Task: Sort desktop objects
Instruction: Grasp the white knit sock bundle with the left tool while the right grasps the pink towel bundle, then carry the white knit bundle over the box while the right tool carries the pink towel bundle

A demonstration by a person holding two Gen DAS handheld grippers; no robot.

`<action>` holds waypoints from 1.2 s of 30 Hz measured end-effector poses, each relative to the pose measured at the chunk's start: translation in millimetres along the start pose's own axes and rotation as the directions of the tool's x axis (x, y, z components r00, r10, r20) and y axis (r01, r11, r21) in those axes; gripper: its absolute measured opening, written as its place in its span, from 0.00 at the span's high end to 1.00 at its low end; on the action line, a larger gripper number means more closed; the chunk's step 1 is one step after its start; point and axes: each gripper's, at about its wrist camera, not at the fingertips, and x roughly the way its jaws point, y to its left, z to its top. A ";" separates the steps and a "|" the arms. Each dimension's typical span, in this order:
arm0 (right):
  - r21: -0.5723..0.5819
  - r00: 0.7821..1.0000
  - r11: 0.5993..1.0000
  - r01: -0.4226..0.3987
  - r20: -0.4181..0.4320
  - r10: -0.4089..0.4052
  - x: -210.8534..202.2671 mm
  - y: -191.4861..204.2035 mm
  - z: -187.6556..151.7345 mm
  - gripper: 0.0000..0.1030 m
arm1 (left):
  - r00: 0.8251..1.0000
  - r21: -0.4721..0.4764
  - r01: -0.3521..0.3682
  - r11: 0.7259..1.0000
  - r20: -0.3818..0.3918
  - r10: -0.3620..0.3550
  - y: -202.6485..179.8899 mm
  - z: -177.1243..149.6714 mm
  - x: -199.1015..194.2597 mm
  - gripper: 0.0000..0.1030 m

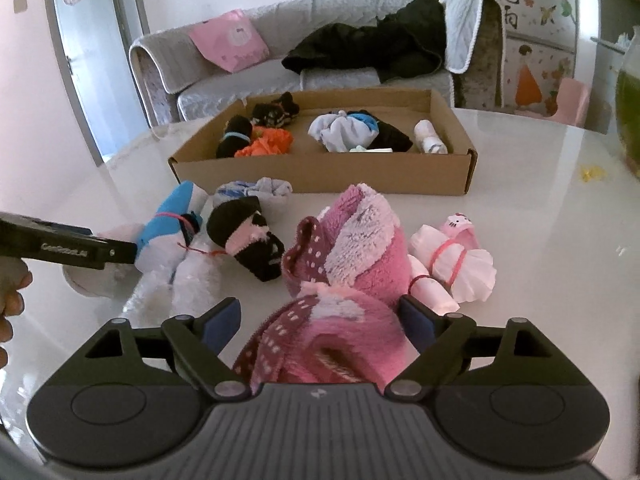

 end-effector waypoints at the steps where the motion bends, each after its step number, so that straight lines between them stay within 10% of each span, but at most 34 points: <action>1: -0.005 1.000 1.000 0.008 0.004 -0.008 -0.6 -1.1 -0.8 0.32 | 1.000 -0.001 0.001 1.000 -0.011 -0.001 0.3 -1.0 3.1 0.19; 9: -0.023 1.000 1.000 -0.002 0.029 0.003 -8.7 -3.9 -1.5 0.43 | 0.999 0.028 0.033 0.999 -0.017 -0.032 -0.7 -13.0 -7.6 0.44; 36: -0.019 0.990 0.995 -0.095 0.107 0.097 -53.2 -23.2 19.8 0.45 | 0.996 0.064 -0.049 0.997 0.083 0.043 -12.6 -12.9 -75.2 0.45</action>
